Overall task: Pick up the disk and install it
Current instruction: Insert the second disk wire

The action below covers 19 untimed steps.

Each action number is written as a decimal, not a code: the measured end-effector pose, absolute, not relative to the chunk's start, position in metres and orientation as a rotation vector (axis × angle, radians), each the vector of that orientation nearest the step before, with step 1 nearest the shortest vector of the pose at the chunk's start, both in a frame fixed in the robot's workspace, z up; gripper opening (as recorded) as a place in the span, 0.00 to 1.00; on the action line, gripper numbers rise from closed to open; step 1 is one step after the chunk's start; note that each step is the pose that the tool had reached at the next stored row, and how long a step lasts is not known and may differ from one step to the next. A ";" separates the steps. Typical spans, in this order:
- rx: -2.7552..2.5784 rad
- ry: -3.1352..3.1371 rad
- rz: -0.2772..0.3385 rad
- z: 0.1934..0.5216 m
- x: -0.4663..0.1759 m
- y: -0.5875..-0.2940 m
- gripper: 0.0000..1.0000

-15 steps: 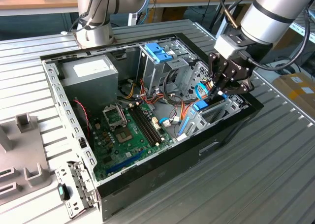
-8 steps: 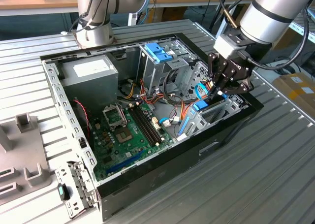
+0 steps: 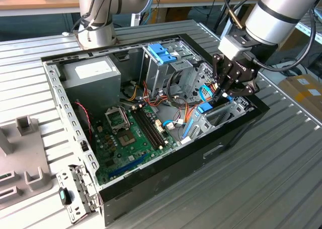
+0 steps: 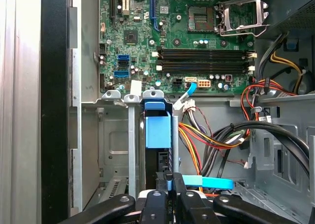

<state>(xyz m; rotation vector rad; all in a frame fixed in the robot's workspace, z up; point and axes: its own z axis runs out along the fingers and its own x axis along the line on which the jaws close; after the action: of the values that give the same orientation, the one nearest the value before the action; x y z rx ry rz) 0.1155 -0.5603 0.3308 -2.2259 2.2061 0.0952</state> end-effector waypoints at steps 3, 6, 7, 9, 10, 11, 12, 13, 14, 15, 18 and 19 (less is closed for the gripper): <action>-2.225 2.205 0.098 0.329 0.116 -0.561 0.22; -2.225 2.205 0.098 0.330 0.116 -0.561 0.29; -2.225 2.205 0.098 0.330 0.116 -0.561 0.29; -2.225 2.205 0.098 0.330 0.116 -0.561 0.29; -2.225 2.205 0.098 0.331 0.116 -0.561 0.29; -2.224 2.204 0.099 0.332 0.116 -0.561 0.29; -2.224 2.204 0.099 0.333 0.116 -0.561 0.29; -2.224 2.204 0.100 0.334 0.116 -0.561 0.29; -2.224 2.204 0.099 0.336 0.116 -0.561 0.29; -2.225 2.205 0.098 0.339 0.116 -0.561 0.29; -2.225 2.205 0.098 0.347 0.116 -0.561 0.29; -2.224 2.205 0.098 0.349 0.116 -0.561 0.29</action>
<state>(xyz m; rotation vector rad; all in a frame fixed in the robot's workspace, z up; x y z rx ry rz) 0.1155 -0.5606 0.3489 -2.2244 2.2045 0.0982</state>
